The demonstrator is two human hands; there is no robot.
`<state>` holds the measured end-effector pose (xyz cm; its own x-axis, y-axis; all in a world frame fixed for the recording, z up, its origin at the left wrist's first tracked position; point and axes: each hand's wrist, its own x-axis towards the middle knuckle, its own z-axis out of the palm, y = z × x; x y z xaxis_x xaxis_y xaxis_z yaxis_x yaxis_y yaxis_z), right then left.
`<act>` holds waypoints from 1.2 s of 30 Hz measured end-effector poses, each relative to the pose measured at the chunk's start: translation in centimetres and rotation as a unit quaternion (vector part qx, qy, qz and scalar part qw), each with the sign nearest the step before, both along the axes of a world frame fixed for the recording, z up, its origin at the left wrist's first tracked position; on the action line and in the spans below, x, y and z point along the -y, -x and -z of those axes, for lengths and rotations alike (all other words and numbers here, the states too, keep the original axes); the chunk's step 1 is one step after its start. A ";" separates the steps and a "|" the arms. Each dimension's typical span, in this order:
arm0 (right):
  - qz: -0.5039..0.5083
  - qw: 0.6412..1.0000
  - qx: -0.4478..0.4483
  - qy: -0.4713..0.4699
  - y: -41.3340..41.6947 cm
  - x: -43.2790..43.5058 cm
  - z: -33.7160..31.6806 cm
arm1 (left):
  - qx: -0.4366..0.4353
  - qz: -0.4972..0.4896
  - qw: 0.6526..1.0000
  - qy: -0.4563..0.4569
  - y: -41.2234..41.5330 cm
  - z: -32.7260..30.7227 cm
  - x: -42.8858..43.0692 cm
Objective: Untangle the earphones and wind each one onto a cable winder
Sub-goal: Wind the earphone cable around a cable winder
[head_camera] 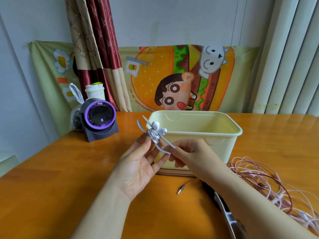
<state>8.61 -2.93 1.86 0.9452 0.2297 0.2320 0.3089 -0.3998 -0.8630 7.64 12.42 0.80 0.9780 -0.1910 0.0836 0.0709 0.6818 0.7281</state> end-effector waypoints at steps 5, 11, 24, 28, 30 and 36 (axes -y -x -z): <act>-0.007 0.997 -0.055 -0.060 -0.2 0.2 0.2 | -0.020 -0.030 0.999 0.006 -0.2 0.3 0.1; -0.021 0.982 -0.100 -0.157 0.0 0.0 0.4 | 0.039 -0.111 0.990 -0.084 -0.4 0.7 0.1; 0.051 0.987 0.145 0.047 0.8 0.0 -1.1 | 0.110 -0.200 0.888 -0.399 -0.5 1.7 0.3; 0.010 0.994 0.103 -0.016 0.7 0.3 -1.2 | 0.110 -0.140 0.918 -0.354 -0.3 1.6 0.4; -0.014 0.996 0.073 -0.038 0.5 0.5 -1.2 | 0.115 -0.097 0.930 -0.334 -0.1 1.4 0.3; 0.017 0.993 0.116 0.034 0.0 0.9 -0.9 | 0.133 -0.049 0.912 -0.384 -0.2 1.6 0.1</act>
<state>8.64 -3.80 2.72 0.8756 0.2215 0.4294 0.4817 -0.4678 -0.7410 7.86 12.36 -0.77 0.9581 -0.2060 0.1989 -0.2120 -0.0434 0.9763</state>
